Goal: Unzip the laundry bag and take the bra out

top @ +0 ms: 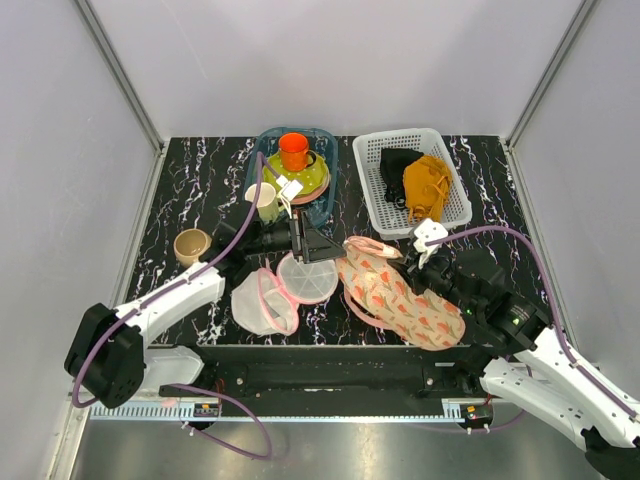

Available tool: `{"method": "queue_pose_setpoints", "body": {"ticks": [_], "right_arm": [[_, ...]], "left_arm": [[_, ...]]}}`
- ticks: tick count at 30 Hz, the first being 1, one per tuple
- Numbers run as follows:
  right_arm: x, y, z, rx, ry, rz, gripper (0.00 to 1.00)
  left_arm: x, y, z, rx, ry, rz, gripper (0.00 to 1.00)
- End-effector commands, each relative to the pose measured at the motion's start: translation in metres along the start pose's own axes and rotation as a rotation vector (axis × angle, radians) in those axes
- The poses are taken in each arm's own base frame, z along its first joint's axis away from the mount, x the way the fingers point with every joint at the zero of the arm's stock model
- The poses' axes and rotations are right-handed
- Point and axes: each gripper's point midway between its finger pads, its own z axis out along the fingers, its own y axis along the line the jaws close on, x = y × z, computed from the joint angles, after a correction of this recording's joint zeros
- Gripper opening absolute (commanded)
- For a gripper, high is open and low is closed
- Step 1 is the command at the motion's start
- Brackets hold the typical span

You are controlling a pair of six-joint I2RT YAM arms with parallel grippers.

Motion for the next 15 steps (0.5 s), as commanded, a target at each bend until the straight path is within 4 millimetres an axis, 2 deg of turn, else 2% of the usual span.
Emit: {"method": "queue_pose_setpoints", "body": {"ticks": [1,15], "right_arm": [[-0.0284,-0.0018,-0.0015,0.005,-0.090,-0.001,0.00],[-0.0337,0.0000,-0.0013,-0.006,-0.100,-0.003,0.00]], "left_arm": [[-0.0178,-0.0112,0.0032,0.029,-0.027,0.096,0.59],[-0.0135,-0.0017,0.0091,0.039,-0.006,0.048,0.64]]}}
